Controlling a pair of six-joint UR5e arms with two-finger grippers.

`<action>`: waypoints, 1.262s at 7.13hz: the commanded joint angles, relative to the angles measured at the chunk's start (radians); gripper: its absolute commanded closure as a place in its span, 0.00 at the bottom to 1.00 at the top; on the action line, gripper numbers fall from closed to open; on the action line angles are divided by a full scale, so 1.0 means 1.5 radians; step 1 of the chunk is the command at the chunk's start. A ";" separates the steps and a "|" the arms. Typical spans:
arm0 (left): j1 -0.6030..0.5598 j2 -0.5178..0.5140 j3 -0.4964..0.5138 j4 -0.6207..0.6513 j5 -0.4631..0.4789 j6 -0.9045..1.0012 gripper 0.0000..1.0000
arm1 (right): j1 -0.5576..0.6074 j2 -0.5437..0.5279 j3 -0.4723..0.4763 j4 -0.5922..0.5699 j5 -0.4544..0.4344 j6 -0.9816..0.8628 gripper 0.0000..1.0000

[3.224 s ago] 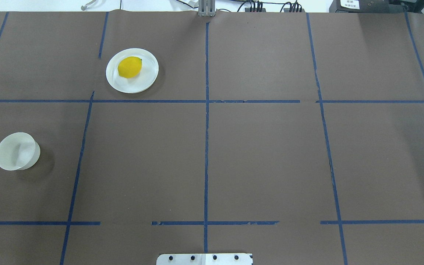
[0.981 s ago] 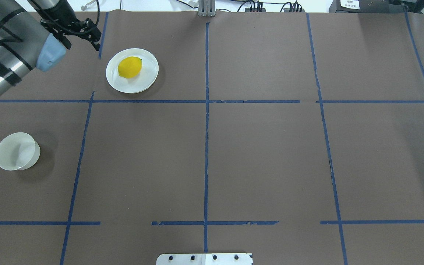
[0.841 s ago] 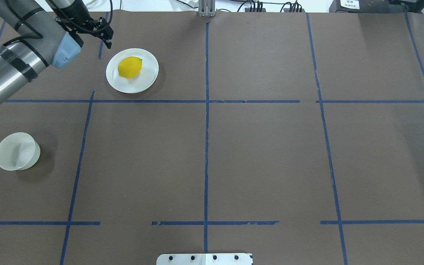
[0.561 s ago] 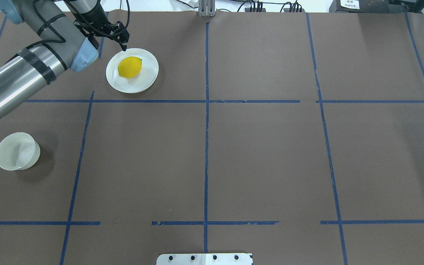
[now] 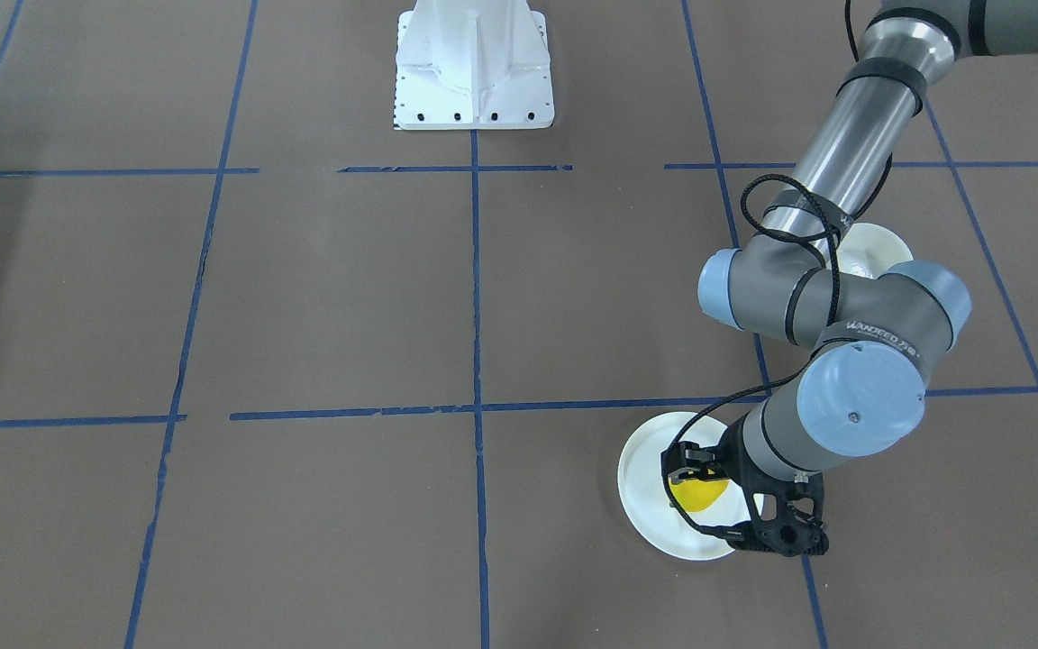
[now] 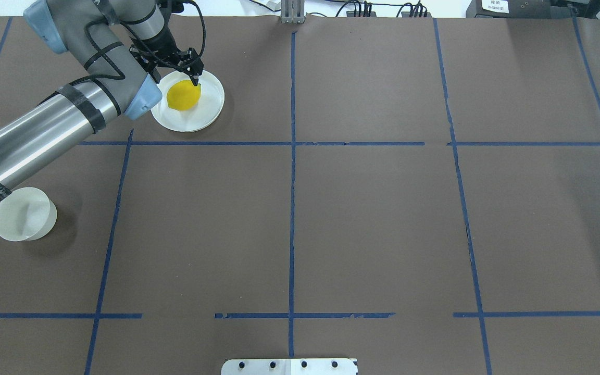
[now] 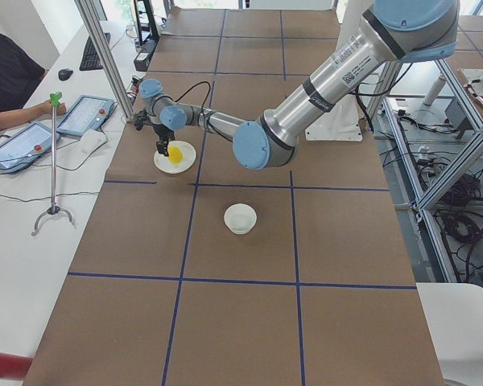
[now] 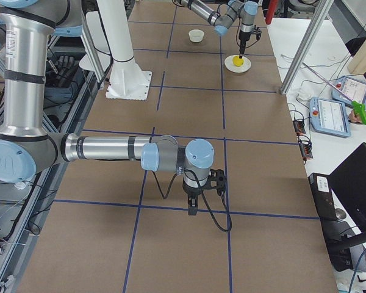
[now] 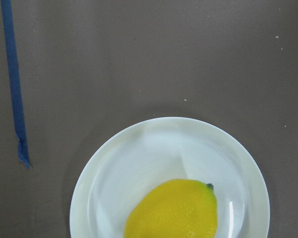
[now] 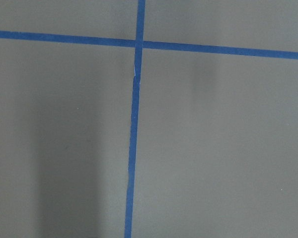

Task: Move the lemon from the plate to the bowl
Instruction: 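Lower the left gripper and close it around the yellow lemon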

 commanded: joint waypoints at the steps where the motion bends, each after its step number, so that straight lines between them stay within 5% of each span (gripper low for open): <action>1: 0.008 0.000 0.015 -0.021 0.004 -0.004 0.00 | 0.000 0.000 0.000 0.000 0.000 0.000 0.00; 9: 0.029 -0.006 0.072 -0.095 0.025 -0.023 0.00 | 0.000 0.000 0.000 0.000 0.000 0.000 0.00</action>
